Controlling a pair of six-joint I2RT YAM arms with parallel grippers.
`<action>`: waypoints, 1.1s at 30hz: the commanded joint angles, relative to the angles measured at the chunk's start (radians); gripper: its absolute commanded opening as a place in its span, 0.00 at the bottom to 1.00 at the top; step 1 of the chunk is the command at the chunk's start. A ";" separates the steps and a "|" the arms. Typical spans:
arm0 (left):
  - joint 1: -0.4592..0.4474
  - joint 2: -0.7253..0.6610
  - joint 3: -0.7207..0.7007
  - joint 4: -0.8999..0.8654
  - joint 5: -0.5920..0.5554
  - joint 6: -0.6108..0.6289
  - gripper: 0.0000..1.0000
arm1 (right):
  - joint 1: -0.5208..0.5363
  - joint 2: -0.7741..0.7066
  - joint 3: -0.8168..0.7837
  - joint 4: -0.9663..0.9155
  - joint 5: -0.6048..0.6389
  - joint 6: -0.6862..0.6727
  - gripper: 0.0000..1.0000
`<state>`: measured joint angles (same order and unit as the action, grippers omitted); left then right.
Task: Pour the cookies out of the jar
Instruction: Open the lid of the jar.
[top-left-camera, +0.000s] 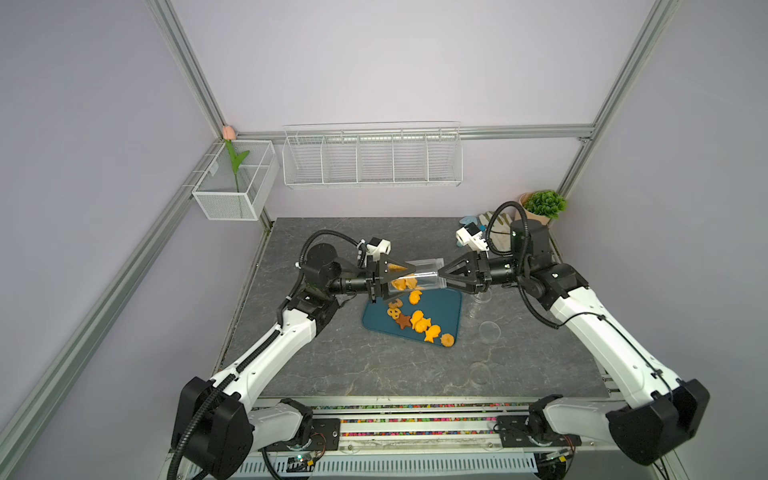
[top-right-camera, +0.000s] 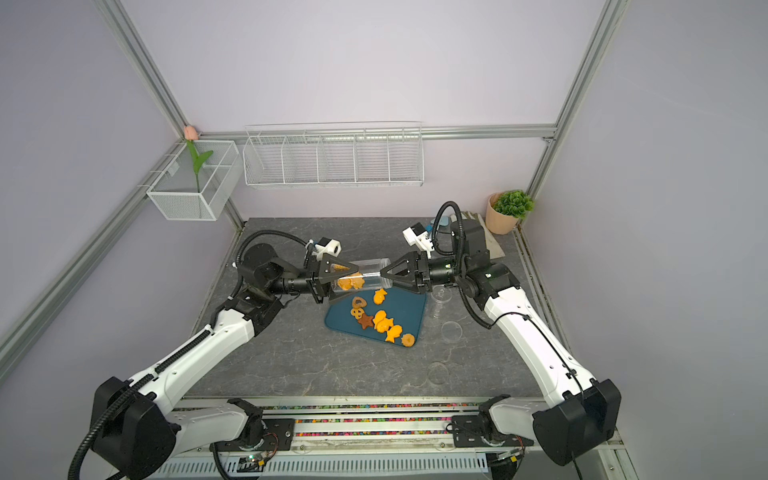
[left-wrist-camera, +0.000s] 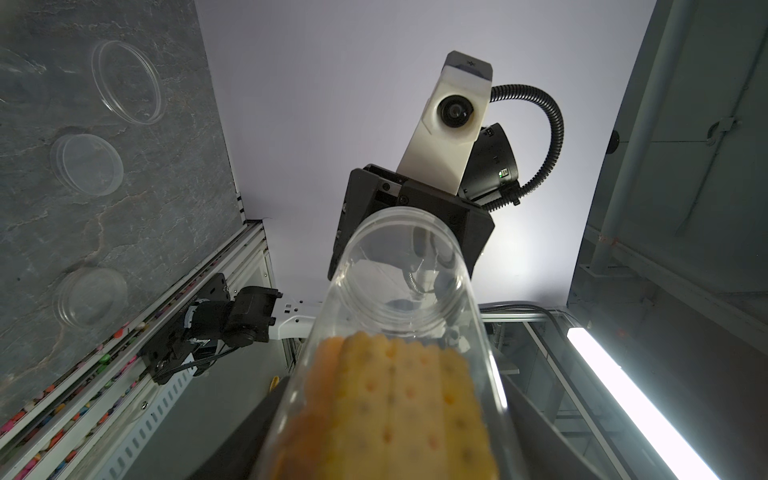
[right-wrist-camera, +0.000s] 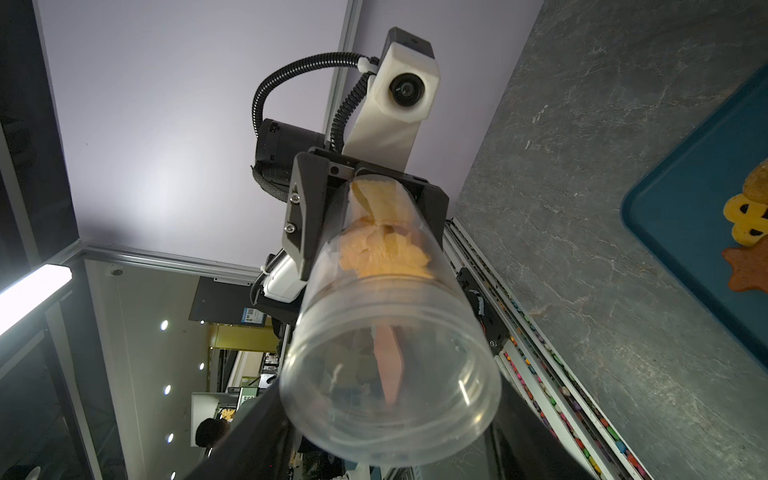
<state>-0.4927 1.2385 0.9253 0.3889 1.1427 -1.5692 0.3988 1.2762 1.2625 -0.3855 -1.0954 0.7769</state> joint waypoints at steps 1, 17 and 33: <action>0.003 -0.004 0.026 0.013 0.011 -0.008 0.70 | -0.007 -0.027 0.005 -0.005 0.011 -0.120 0.66; 0.003 -0.008 0.017 0.017 0.012 -0.014 0.70 | -0.011 -0.036 -0.041 0.083 0.044 -0.168 0.71; 0.003 -0.006 0.010 0.021 0.014 -0.016 0.70 | -0.014 -0.064 -0.084 0.123 0.104 -0.289 0.70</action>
<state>-0.4927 1.2385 0.9249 0.3771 1.1427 -1.5696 0.3878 1.2335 1.1976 -0.2897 -1.0145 0.5621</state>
